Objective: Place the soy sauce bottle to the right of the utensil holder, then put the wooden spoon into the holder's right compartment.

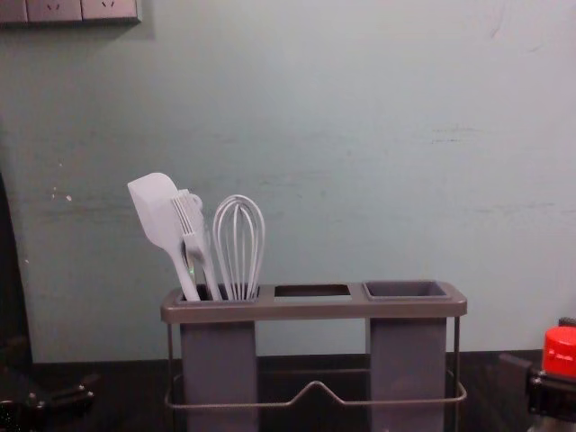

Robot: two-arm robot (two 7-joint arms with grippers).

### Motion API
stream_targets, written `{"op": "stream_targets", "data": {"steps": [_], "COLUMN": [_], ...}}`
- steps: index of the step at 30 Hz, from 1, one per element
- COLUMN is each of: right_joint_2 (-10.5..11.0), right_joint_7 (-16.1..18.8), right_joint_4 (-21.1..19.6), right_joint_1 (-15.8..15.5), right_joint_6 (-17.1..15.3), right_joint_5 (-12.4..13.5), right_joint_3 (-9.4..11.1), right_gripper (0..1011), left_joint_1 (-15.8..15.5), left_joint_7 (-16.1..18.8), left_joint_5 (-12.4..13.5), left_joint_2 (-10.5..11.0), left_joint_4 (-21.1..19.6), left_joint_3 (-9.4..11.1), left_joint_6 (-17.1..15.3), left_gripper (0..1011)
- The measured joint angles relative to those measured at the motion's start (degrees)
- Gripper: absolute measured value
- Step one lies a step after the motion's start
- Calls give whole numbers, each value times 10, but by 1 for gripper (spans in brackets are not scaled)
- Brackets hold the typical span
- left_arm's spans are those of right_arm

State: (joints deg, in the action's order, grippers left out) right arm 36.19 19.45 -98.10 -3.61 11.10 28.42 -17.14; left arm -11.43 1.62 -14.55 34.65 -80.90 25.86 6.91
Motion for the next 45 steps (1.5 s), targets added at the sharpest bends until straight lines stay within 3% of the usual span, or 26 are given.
{"op": "stream_targets", "data": {"steps": [6, 11, 15, 17, 21, 28, 39, 45], "right_joint_2": [-8, -12, -15, -16, -17, -21, -30, -36], "right_joint_7": [7, 10, 12, 13, 14, 19, 25, 23], "right_joint_4": [2, 0, -7, -12, -21, -35, -49, -65], "right_joint_1": [-2, -7, -15, -20, -30, -46, -59, -69], "right_joint_6": [-2, -5, -7, -8, -9, -10, -13, -8], "right_joint_5": [-3, -8, -10, -10, -12, -14, -18, -14], "right_joint_3": [7, 12, 19, 23, 32, 46, 68, 94], "right_gripper": [1004, 929, 838, 739, 652, 405, 392, 392], "left_joint_1": [0, 0, 0, 0, 0, 0, 0, 0], "left_joint_7": [0, 0, 0, 0, 0, 0, 0, 0], "left_joint_5": [0, 0, 0, 0, 0, 0, 0, 0], "left_joint_2": [0, 0, 0, 0, 0, 0, 0, 0], "left_joint_4": [0, 0, 0, 0, 0, 0, 0, 0], "left_joint_3": [0, 0, 0, 0, 0, 0, 0, 0], "left_joint_6": [0, 0, 0, 0, 0, 0, 0, 0], "left_gripper": [1005, 1005, 1005, 1005, 1005, 1005, 1005, 1005]}}
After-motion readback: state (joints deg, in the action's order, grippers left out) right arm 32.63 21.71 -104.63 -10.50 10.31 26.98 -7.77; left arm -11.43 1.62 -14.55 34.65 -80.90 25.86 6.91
